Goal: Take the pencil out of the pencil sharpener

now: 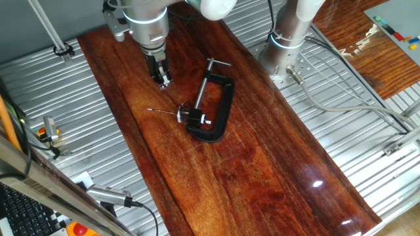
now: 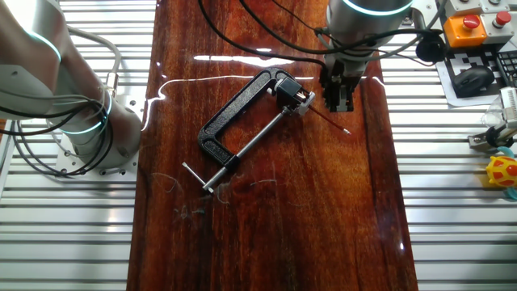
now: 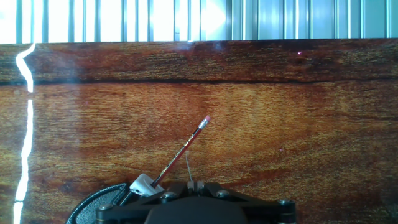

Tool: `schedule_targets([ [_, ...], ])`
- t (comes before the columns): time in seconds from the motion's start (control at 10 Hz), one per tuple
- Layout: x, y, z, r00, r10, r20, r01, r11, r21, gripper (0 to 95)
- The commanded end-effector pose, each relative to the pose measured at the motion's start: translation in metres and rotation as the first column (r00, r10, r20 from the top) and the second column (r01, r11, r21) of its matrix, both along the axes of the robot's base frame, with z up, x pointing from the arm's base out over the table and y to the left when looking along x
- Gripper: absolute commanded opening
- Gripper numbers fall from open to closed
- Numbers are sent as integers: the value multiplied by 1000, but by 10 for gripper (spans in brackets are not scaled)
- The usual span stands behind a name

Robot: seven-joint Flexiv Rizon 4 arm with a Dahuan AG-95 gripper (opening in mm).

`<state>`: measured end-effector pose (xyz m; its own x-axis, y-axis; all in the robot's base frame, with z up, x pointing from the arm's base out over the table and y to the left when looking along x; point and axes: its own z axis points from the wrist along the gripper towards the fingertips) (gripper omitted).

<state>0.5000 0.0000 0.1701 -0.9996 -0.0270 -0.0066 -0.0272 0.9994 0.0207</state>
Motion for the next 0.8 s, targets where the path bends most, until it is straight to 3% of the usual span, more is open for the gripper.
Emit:
schedule_targets([
  [0.1, 13, 1, 1, 975, -221, -34, 221, 975, -2, 0],
  [0.8, 13, 1, 3, 960, -280, -23, 280, 960, 3, 0],
])
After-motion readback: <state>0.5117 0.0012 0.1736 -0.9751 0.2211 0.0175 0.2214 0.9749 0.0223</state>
